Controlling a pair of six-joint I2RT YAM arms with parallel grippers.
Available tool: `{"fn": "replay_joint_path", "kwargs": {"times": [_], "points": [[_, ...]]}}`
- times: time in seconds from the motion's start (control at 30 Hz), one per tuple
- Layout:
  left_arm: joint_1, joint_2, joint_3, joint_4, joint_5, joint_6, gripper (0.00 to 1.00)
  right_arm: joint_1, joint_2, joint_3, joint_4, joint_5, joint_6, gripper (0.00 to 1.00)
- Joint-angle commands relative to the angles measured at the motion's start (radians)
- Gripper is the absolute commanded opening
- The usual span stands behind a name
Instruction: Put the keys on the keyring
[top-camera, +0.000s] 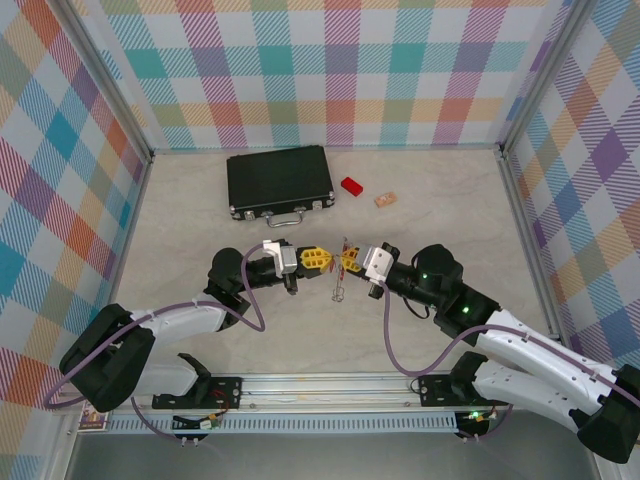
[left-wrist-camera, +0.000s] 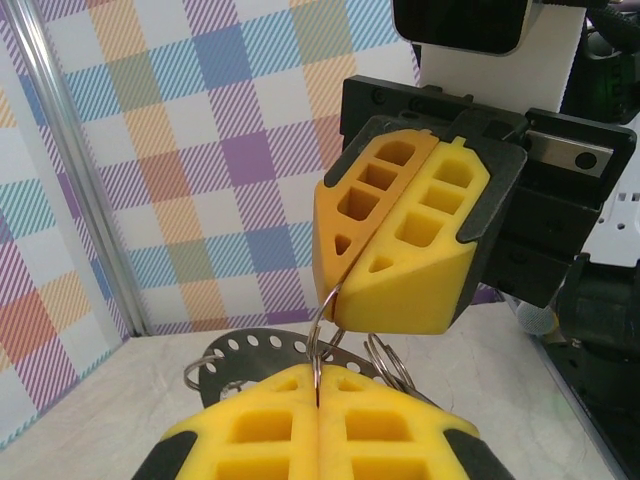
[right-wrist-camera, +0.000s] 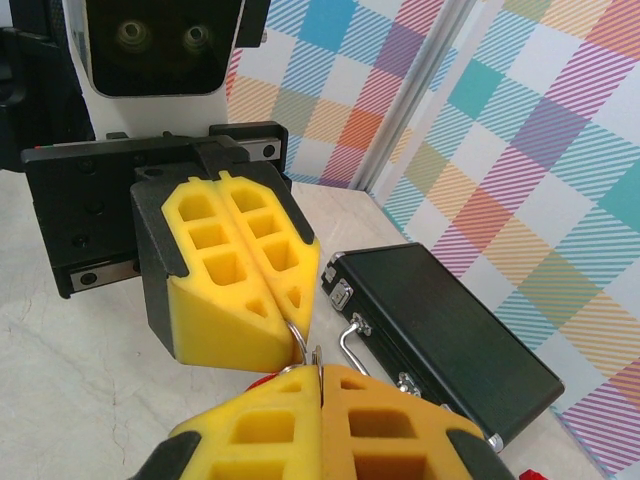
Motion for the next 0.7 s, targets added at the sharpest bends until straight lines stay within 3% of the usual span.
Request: {"fn": "replay_joint_path", "kwargs": {"times": [0.0,0.67], "points": [[-0.003,-0.023,0.026,0.055,0.011,-0.01,0.0,-0.004,-0.003,0.018,0.041,-0.025,0.017,0.0],[-0.003,-0.031,0.024,0.053,-0.011,-0.003,0.0,-0.004,0.003,0.026,0.021,-0.044,0.017,0.0]]}}
